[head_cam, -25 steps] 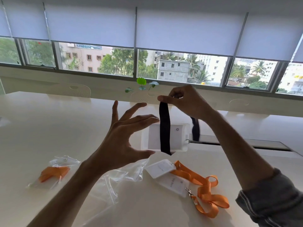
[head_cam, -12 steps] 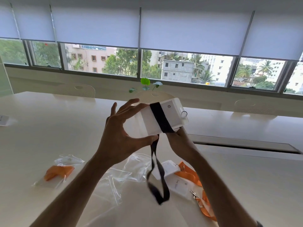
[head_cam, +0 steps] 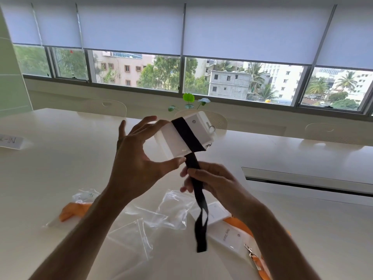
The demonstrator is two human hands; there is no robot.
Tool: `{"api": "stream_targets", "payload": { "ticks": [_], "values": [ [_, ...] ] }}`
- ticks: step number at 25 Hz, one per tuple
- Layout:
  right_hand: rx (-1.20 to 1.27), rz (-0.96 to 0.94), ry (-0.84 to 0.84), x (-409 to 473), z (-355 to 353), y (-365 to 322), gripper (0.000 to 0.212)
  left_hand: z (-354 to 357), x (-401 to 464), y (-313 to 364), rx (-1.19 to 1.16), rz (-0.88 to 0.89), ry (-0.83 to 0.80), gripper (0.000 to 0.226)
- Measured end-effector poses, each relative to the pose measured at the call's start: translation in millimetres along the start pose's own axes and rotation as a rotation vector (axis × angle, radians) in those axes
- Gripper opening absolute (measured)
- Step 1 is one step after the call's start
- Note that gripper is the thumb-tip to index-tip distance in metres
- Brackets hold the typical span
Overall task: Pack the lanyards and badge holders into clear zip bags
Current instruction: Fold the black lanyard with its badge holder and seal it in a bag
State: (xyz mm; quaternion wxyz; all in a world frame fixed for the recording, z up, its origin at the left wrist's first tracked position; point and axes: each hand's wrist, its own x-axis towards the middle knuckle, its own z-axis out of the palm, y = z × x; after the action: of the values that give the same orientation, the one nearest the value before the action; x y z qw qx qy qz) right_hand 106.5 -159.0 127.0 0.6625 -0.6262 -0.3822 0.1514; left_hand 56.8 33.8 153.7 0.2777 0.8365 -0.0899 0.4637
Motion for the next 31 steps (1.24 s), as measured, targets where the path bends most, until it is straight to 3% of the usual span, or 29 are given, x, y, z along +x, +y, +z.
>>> {"api": "stream_targets", "payload": {
  "ticks": [3,8,12,15,17,24,28,31],
  "values": [
    [-0.073,0.03,-0.014,-2,-2,-8,0.025,-1,1,-8,0.18,0.075,-0.02,0.073],
    [-0.033,-0.03,0.021,-10,-23,-28,0.028,8,0,-9,0.314,0.245,-0.205,0.068],
    [-0.063,-0.148,0.18,-19,-48,-40,0.026,20,-7,1,0.231,0.381,-0.338,0.068],
    [-0.087,-0.163,0.328,-24,-65,-43,0.029,24,-12,13,0.081,0.404,-0.388,0.065],
    [-0.066,-0.135,0.333,-23,-68,-38,0.032,24,-14,20,-0.027,0.389,-0.402,0.064],
    [0.261,-0.047,0.247,-14,-68,-22,0.028,11,-14,27,-0.186,0.334,-0.435,0.069],
    [0.359,-0.013,0.161,-13,-63,-15,0.041,4,-12,32,-0.276,0.298,-0.433,0.069],
    [0.596,-0.007,-0.128,-10,-47,-12,0.049,0,-11,33,-0.31,0.254,-0.379,0.07]
  ]
}}
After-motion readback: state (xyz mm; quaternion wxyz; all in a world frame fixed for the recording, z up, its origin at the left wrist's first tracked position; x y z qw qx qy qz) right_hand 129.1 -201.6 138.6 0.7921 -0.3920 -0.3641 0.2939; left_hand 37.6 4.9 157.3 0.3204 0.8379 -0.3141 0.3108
